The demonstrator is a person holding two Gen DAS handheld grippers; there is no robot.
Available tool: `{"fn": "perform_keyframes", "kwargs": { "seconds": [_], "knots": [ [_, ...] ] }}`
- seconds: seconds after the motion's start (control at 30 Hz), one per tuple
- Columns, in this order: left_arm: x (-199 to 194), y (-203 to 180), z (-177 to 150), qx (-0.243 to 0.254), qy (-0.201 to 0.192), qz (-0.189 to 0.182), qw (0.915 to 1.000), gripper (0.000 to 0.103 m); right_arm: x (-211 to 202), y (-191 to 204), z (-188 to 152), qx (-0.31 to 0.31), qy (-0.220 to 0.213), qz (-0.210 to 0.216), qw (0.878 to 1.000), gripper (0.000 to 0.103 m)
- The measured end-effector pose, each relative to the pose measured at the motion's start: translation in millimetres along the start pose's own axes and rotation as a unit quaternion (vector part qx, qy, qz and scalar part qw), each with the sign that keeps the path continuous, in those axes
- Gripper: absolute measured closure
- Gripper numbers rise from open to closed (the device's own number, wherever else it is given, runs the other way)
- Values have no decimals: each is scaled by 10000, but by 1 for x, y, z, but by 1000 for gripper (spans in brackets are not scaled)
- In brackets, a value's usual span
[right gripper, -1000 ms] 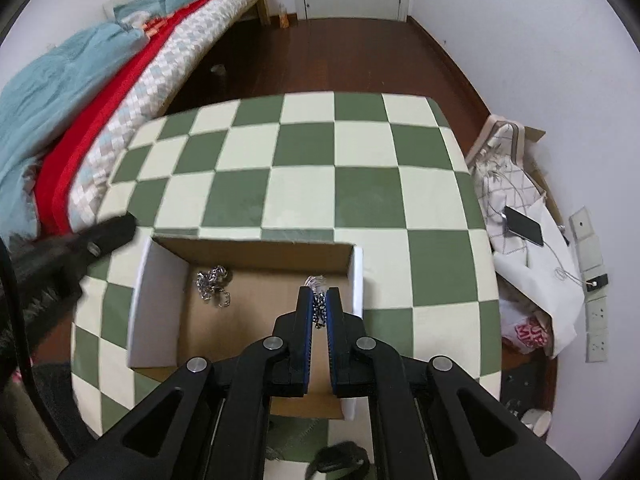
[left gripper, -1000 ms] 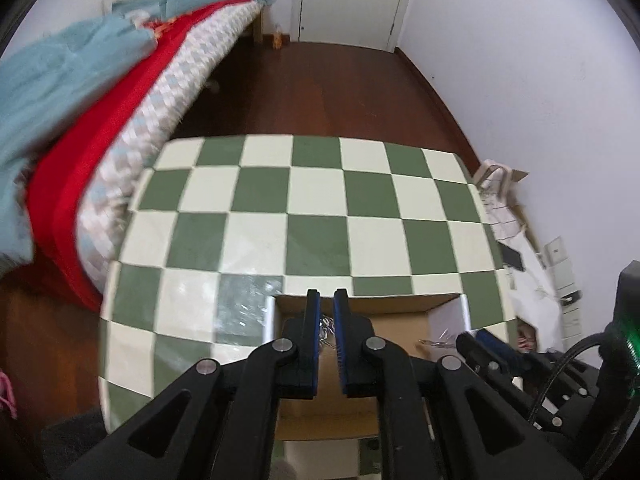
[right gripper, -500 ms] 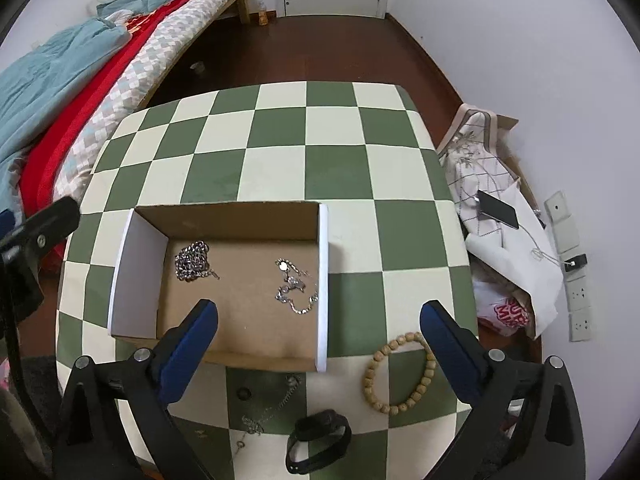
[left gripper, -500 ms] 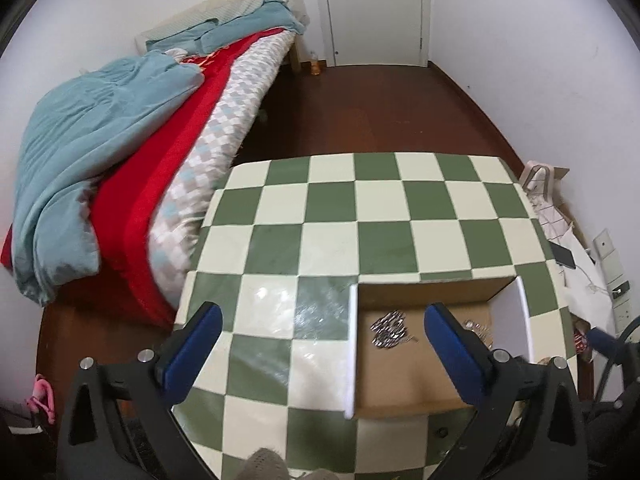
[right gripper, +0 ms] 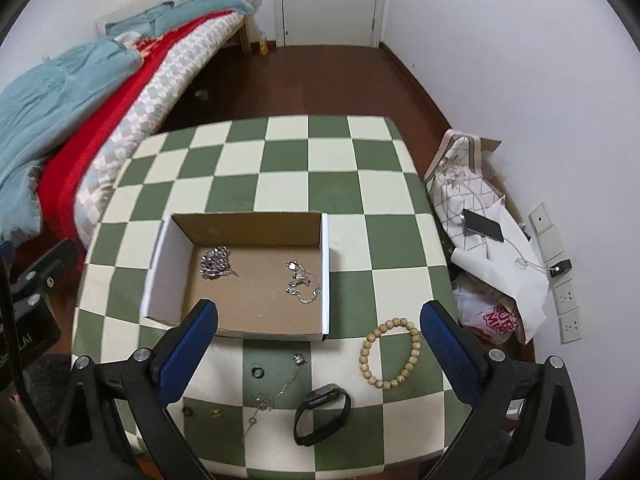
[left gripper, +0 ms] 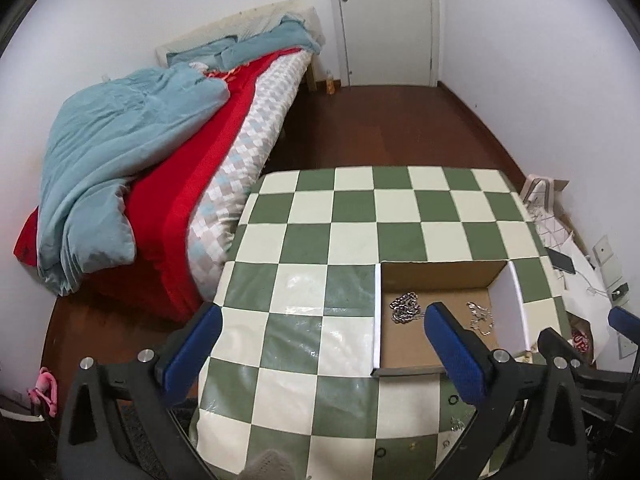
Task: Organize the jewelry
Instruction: 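Lift both grippers away from the box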
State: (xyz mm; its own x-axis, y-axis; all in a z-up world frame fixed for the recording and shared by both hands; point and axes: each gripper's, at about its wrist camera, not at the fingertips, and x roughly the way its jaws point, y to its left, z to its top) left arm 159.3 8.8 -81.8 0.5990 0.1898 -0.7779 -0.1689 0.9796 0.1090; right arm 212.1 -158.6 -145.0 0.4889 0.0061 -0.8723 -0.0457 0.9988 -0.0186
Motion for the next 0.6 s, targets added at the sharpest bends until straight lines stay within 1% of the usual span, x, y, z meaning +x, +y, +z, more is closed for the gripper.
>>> {"fn": "perform_keyframes", "kwargs": {
  "seconds": [0.17,0.4,0.5,0.6],
  "knots": [
    [-30,5,-5,60,-265,31,9996,0,-35,1,-7,13,-318,-23,9995,1],
    [-54,12,-13,4,-379,-98,9992,0,-77,-4,-16,154,-596,135,9980,1],
    [-54,10,-21,55,-310,-115,9994,0,-81,-12,-24,326,-493,268,9979,1],
    [-45,5,-34,170,-154,-54,9997,0,-68,-27,-36,535,-228,248,9980,1]
  ]
}}
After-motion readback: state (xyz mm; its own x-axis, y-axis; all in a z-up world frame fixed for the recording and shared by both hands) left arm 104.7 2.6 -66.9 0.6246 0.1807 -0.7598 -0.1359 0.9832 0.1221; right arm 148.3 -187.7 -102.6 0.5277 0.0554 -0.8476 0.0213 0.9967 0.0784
